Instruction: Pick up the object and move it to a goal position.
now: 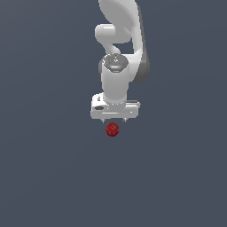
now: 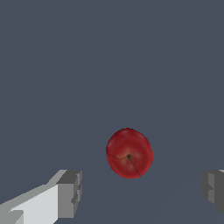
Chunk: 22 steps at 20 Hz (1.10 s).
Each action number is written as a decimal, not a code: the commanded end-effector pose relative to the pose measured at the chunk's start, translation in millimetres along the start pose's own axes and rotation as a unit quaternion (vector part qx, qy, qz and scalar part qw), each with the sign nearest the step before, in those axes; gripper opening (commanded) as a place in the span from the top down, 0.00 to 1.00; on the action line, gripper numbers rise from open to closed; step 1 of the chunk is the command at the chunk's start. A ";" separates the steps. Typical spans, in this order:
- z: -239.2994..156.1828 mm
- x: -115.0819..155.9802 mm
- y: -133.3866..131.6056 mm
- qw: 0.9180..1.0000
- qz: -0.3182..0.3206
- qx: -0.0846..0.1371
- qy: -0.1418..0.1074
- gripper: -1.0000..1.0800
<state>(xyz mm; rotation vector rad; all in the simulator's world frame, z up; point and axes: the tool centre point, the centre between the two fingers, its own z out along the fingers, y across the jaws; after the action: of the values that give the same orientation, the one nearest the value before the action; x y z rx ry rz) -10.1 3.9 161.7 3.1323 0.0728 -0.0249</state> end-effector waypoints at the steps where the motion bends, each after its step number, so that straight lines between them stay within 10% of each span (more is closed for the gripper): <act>1: 0.2 -0.6 0.3 1.000 -0.004 0.001 0.001 0.04; 22: 25.1 -6.9 2.2 0.996 0.086 0.004 0.003 0.04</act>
<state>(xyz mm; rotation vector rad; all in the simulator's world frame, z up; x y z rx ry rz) -16.1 1.6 141.0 3.1369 -0.1499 -0.0164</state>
